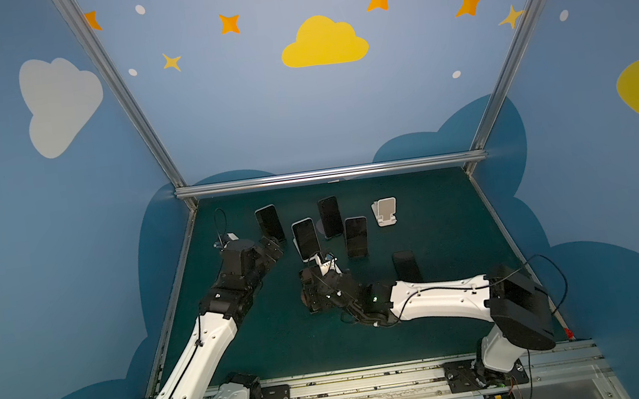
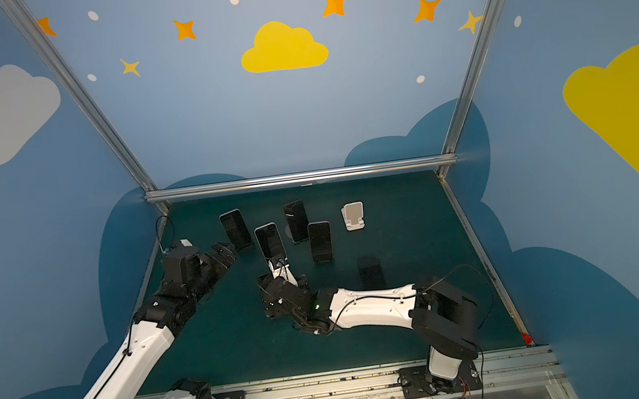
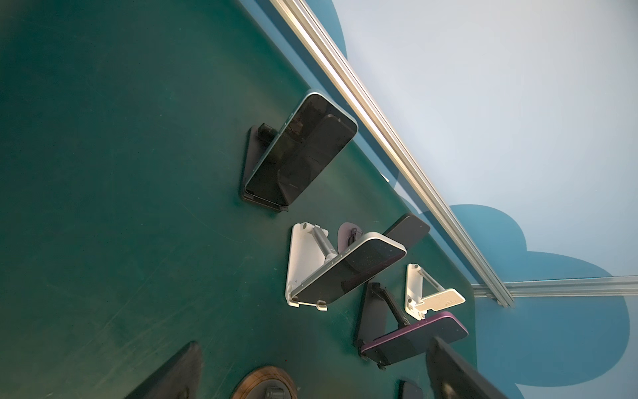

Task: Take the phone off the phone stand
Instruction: 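Close the right gripper on the top of that dark phone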

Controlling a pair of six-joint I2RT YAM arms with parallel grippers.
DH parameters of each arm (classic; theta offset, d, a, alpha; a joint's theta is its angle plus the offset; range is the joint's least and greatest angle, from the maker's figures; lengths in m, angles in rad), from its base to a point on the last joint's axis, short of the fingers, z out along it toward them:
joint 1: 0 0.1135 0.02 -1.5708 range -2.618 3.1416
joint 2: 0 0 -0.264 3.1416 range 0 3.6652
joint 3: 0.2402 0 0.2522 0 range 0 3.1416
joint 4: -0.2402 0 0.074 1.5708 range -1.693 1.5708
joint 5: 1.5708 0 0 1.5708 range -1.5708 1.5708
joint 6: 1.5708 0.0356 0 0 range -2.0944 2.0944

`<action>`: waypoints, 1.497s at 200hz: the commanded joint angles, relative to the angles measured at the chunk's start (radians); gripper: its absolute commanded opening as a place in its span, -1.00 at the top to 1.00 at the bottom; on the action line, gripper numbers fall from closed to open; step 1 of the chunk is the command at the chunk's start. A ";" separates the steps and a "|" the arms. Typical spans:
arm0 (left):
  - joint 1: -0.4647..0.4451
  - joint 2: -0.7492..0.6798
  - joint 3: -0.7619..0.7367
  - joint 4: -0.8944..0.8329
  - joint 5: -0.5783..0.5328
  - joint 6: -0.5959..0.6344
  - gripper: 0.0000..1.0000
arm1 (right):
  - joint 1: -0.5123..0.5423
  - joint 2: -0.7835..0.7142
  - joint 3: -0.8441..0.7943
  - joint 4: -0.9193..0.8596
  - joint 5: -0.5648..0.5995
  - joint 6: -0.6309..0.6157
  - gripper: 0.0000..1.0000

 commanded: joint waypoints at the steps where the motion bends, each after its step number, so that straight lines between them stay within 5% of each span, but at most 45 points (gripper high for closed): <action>1: 0.006 -0.017 0.011 0.026 0.019 0.010 -1.00 | 0.009 0.019 -0.026 0.163 0.054 -0.065 -0.76; 141: 0.048 -0.031 -0.011 0.095 0.123 -0.018 -1.00 | 0.006 0.178 -0.001 0.391 0.125 -0.145 -0.70; 299: 0.058 -0.026 -0.026 0.128 0.159 -0.035 -1.00 | 0.020 0.207 0.016 0.324 0.166 -0.145 -0.55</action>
